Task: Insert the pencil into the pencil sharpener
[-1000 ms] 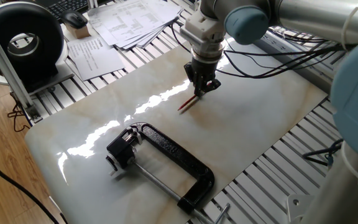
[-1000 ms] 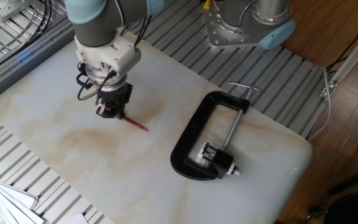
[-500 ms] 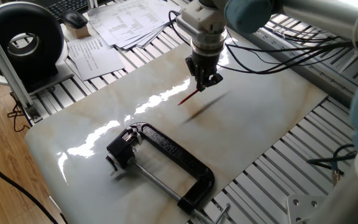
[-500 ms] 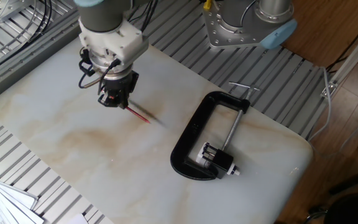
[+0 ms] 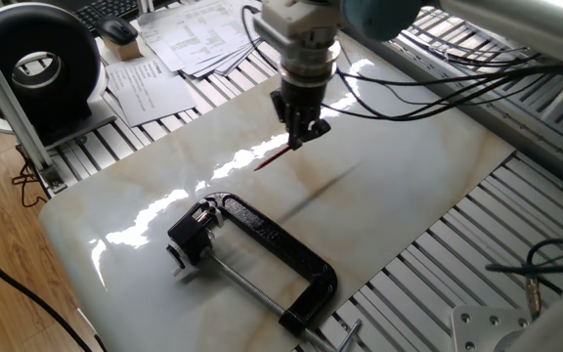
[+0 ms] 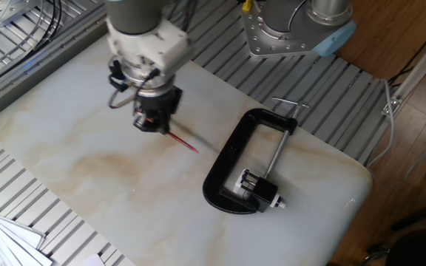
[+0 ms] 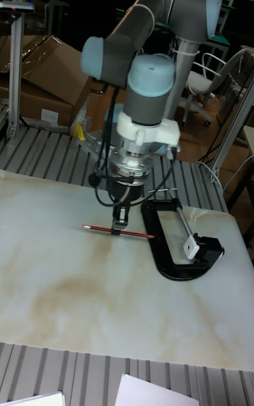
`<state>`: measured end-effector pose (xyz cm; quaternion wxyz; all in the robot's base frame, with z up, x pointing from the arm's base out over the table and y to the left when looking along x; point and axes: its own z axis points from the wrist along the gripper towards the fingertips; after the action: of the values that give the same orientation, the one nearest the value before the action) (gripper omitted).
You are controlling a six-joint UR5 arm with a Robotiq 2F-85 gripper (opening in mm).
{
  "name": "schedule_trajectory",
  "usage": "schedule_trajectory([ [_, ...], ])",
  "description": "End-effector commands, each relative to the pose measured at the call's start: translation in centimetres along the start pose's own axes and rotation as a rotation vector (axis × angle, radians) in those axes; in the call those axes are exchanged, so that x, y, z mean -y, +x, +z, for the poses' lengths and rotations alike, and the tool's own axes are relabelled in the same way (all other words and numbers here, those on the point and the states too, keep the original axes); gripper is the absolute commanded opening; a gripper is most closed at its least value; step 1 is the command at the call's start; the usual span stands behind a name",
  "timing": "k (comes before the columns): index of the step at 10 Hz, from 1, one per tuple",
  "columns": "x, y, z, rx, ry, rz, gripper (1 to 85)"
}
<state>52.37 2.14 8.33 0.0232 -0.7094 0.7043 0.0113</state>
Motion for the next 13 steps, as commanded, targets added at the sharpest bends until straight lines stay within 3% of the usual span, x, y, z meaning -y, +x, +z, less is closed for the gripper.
schedule_trajectory([
  [1,-0.1,-0.9,-1.0,-0.042,0.003,-0.043,1.3],
  [2,-0.6,-0.2,-0.4,-0.050,0.012,-0.037,1.3],
  [3,-0.8,-1.1,0.0,-0.050,0.015,-0.027,1.3],
  [5,-0.9,-4.7,0.9,-0.032,0.026,0.035,1.3],
  [6,-0.5,-5.2,1.0,-0.028,0.047,0.053,1.3],
  [7,0.0,-4.6,0.9,-0.051,0.067,0.030,1.3],
  [9,-0.6,-3.4,0.9,-0.060,0.052,-0.031,1.3],
  [13,-0.7,-7.9,2.5,-0.018,0.062,0.015,1.3],
])
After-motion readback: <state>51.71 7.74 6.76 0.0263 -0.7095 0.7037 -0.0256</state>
